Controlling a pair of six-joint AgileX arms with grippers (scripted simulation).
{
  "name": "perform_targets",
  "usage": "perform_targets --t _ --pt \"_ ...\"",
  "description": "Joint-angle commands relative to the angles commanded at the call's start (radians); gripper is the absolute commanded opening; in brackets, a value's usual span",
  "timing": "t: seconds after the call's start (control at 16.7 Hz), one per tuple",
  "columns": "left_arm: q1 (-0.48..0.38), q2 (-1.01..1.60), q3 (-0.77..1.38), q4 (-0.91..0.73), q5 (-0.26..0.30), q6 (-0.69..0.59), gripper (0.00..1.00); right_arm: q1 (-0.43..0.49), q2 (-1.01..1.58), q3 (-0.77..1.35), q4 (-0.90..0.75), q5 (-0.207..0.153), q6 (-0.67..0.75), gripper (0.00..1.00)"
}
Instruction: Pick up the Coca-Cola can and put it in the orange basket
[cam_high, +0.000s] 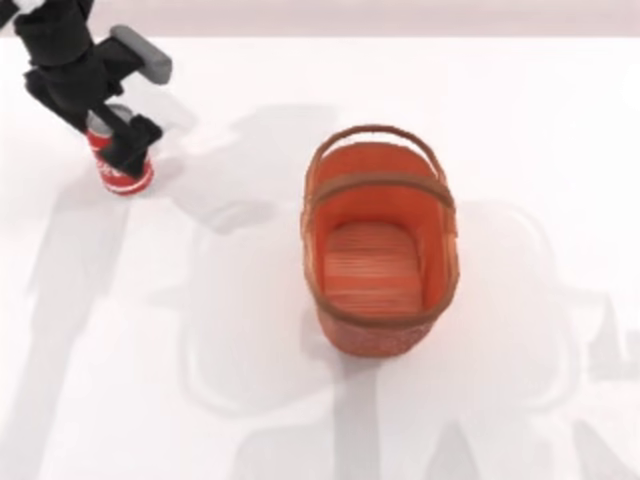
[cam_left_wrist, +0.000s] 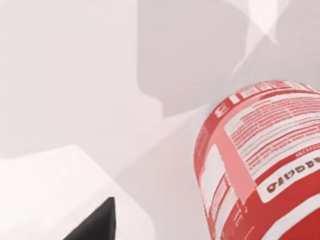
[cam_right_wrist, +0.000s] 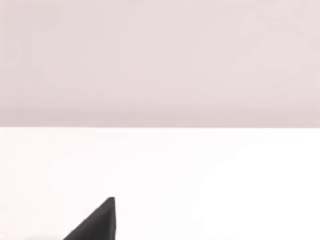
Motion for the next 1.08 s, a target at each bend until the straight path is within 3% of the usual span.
perform_targets --t 0.78,1.08 --pt "0.000 0.000 0.000 0.000 0.000 0.000 0.02 0.000 0.000 0.000 0.000 0.000 0.000 1.00" --pt "0.000 0.000 0.000 0.000 0.000 0.000 0.00 0.000 0.000 0.000 0.000 0.000 0.000 1.00"
